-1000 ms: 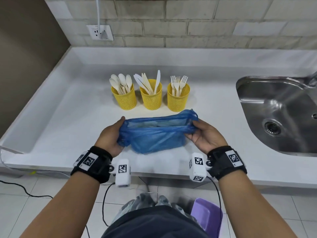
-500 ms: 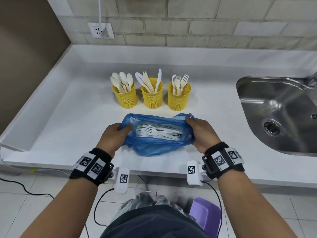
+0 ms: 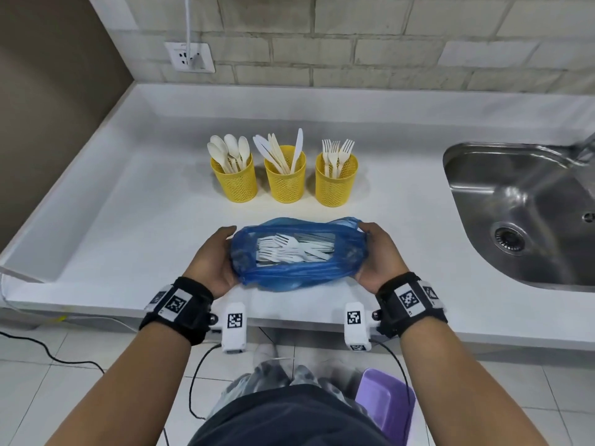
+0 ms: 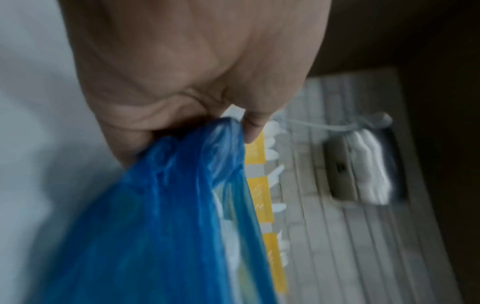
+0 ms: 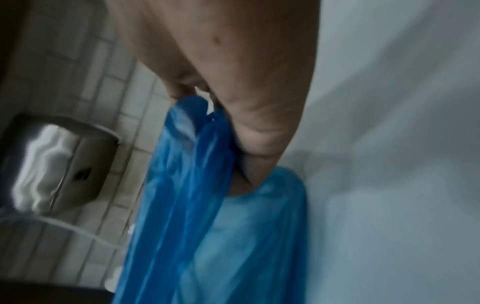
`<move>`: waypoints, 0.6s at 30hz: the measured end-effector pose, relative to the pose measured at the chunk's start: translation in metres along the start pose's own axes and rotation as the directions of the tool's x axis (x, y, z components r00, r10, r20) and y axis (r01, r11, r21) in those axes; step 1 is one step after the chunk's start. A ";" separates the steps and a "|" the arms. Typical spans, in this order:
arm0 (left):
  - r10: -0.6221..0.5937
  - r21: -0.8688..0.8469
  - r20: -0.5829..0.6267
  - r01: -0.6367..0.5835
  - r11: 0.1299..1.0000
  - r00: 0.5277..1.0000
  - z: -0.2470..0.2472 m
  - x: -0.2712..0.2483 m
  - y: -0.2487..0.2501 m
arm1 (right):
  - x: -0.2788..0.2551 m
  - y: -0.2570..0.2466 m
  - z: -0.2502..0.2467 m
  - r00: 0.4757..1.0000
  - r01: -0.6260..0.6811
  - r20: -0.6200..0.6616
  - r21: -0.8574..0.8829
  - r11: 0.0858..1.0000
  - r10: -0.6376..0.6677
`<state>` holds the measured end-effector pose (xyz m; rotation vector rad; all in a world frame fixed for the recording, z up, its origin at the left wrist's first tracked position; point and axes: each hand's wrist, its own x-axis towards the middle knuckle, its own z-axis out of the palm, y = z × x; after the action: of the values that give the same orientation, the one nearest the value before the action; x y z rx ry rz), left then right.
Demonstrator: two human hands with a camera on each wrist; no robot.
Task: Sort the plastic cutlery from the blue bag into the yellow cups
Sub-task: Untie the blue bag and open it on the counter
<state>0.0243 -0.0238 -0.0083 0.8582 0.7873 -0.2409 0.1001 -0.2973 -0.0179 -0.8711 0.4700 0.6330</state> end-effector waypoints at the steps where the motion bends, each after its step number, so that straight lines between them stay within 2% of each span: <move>1: 0.060 0.148 -0.054 -0.052 0.988 0.997 -0.001 0.001 0.001 | -0.002 -0.001 0.001 0.999 0.046 -0.024 -0.098 0.994 -0.048; 2: 0.156 0.316 -0.120 -0.111 0.942 0.980 -0.001 0.000 0.001 | -0.004 -0.002 0.003 0.990 0.104 -0.070 -0.261 0.960 -0.126; 3: 0.261 0.465 -0.162 -0.160 0.871 0.952 0.000 -0.001 0.001 | -0.004 -0.001 0.002 0.961 0.149 -0.131 -0.491 0.858 -0.242; 4: 0.377 0.580 -0.166 -0.219 0.784 0.911 0.000 -0.002 0.003 | -0.006 0.000 0.004 0.907 0.174 -0.151 -0.716 0.676 -0.393; 5: 0.472 0.677 -0.129 -0.271 0.684 0.872 -0.001 0.000 0.004 | -0.009 0.003 0.006 0.848 0.173 -0.106 -0.870 0.461 -0.519; 6: 0.535 0.754 -0.070 -0.307 0.581 0.842 0.001 -0.001 0.005 | -0.012 0.006 0.008 0.811 0.166 -0.023 -0.949 0.268 -0.585; 7: 0.571 0.820 -0.024 -0.311 0.480 0.820 0.002 0.001 0.005 | -0.011 0.009 0.009 0.799 0.165 0.062 -0.979 0.118 -0.598; 9: 0.605 0.891 0.029 -0.294 0.345 0.796 0.006 0.004 0.004 | -0.006 0.016 0.008 0.820 0.137 0.157 -0.988 -0.078 -0.550; 10: 0.620 0.905 0.043 -0.294 0.308 0.784 0.008 0.004 0.005 | -0.002 0.018 0.008 0.830 0.135 0.184 -0.982 -0.130 -0.527; 11: 0.636 0.911 0.061 -0.303 0.280 0.769 0.010 0.004 0.005 | 0.001 0.017 0.009 0.824 0.165 0.209 -0.978 -0.129 -0.527; 12: 0.640 0.902 0.076 -0.327 0.283 0.765 0.013 0.003 0.006 | 0.002 0.016 0.009 0.808 0.215 0.229 -0.972 -0.091 -0.543; 13: 0.632 0.862 0.071 -0.367 0.351 0.772 0.015 0.002 0.007 | 0.006 0.014 0.009 0.794 0.267 0.236 -0.963 -0.027 -0.560; 14: 0.607 0.775 0.056 -0.418 0.474 0.793 0.016 0.001 0.009 | 0.007 0.011 0.010 0.791 0.308 0.224 -0.950 0.056 -0.569; 15: 0.567 0.649 0.038 -0.452 0.612 0.823 0.019 -0.002 0.011 | 0.007 0.007 0.012 0.810 0.329 0.179 -0.927 0.181 -0.558; 16: 0.512 0.517 0.010 -0.443 0.733 0.859 0.021 -0.003 0.013 | 0.006 0.003 0.014 0.839 0.343 0.111 -0.868 0.360 -0.533; 17: 0.446 0.378 -0.014 -0.409 0.831 0.895 0.022 -0.004 0.016 | 0.005 -0.002 0.017 0.884 0.336 0.022 -0.725 0.601 -0.467; 18: 0.360 0.243 -0.034 -0.342 0.908 0.932 0.021 -0.002 0.020 | 0.002 -0.006 0.021 0.939 0.280 -0.040 -0.488 0.827 -0.341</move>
<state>0.0437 -0.0267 0.0127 1.2222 0.6691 0.0227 0.1085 -0.2828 -0.0042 -1.4342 0.2725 0.3920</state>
